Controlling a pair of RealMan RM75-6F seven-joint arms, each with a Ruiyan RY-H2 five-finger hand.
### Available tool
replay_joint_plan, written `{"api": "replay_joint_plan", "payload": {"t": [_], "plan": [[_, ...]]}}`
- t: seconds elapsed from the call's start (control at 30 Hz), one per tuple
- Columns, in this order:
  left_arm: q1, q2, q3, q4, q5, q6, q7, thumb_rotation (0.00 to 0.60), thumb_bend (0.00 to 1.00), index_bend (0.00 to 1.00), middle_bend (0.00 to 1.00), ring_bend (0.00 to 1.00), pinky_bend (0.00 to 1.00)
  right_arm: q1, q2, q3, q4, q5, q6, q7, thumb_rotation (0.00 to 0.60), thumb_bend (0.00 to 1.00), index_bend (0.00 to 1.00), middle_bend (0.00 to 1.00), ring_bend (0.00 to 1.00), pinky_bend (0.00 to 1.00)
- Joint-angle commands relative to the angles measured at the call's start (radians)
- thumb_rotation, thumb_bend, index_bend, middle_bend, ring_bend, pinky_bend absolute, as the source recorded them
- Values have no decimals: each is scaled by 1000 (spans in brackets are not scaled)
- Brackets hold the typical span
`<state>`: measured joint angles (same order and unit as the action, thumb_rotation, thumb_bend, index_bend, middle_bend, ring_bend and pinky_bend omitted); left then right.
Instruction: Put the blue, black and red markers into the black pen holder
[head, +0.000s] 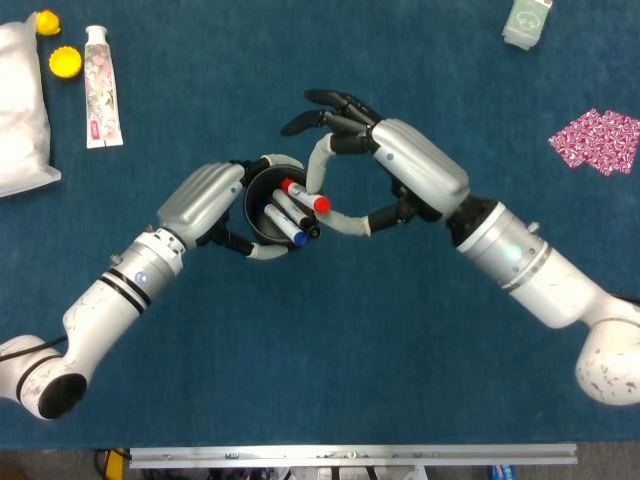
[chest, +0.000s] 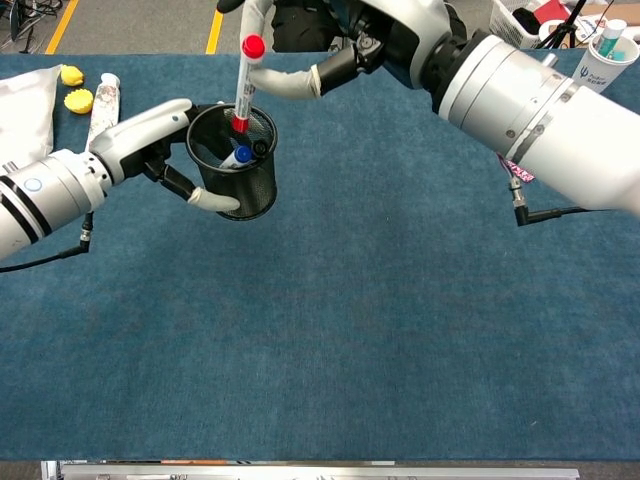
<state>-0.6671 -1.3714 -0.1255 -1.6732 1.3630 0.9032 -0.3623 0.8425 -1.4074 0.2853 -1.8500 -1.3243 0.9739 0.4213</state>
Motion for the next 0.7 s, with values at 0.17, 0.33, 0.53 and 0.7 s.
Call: {"api": "replay_joint_plan", "payload": {"t": [0.17,0.33,0.53,0.7], "plan": [[-3,-4,0,-3,0,0,4,571,144,205,403,323,280,0,-7,-19,29,-19,-17,-8,600,296,604,225,14,0],[-5,-9,2,2,-1,-3,5,572,144,205,402,323,280,0,-6,-25,43,-38,-17,-30,600,165,312,120,0,0],[-8,-18,5,12,1,-7,3,569,144,204,402,323,280,-16,3,-17,51,-58,26,-54,600,111,125,64,0,0],[-14,-37,8,33,7,-11,-1,570,144,205,402,322,281,-49,34,-3,57,-67,90,-82,600,111,115,60,0,0]]}}
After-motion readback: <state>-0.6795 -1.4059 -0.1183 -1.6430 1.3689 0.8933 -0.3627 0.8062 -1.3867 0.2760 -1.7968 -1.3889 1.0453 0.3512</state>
